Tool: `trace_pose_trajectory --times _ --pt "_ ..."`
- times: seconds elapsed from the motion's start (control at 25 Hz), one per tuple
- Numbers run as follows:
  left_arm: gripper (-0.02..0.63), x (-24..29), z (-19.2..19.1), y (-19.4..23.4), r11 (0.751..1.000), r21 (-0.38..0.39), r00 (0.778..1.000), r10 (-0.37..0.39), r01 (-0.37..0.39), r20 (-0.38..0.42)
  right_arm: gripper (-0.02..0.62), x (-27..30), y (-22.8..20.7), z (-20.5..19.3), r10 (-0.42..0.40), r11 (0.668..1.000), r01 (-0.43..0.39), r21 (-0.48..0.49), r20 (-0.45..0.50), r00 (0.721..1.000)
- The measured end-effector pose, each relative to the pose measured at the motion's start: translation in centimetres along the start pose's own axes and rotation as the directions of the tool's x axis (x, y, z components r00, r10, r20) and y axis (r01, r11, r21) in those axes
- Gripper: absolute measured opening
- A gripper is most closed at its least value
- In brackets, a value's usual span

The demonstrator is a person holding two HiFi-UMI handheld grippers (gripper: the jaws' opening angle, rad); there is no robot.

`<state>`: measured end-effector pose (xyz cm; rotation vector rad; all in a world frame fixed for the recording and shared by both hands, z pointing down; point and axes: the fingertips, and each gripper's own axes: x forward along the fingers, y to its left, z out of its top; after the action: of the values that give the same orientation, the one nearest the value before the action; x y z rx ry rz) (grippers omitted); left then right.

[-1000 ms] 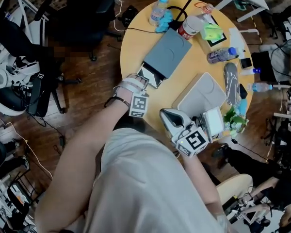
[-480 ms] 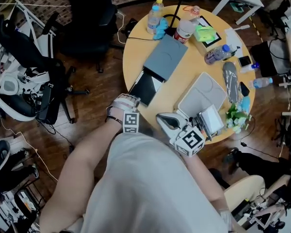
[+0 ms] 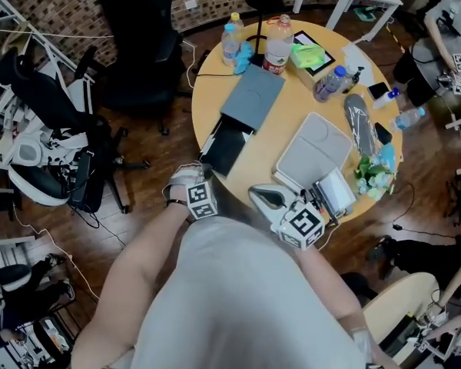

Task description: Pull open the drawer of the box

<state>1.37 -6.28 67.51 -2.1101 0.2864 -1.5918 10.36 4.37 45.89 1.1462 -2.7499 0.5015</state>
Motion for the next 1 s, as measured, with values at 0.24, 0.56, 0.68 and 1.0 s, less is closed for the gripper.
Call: trace_pose_trajectory --times 0.24,0.56,0.68,1.0 --pt "0.043 -4.1 0.7 -0.9 0.965 -0.262 0.996 0.018 0.004 0.082 0.006 -1.8 -0.4 -1.3 -0.072 0.997 0.072 -0.016 0.029 0.997" --pt "0.004 -10.9 2.1 -2.0 0.737 -0.657 0.96 0.04 0.159 0.277 0.006 -2.4 0.5 -2.5 -0.087 0.996 0.087 -0.033 0.011 0.996" --pt "0.004 -12.9 1.8 -3.2 0.637 -0.732 0.927 0.071 0.242 0.368 0.006 -2.0 1.5 -3.0 -0.083 0.996 0.083 -0.031 0.008 0.997" --pt "0.003 -18.5 -0.4 -4.2 0.535 -0.767 0.851 0.157 0.354 0.502 0.006 -1.1 4.8 -3.7 -0.084 0.996 0.085 0.024 -0.022 0.996"
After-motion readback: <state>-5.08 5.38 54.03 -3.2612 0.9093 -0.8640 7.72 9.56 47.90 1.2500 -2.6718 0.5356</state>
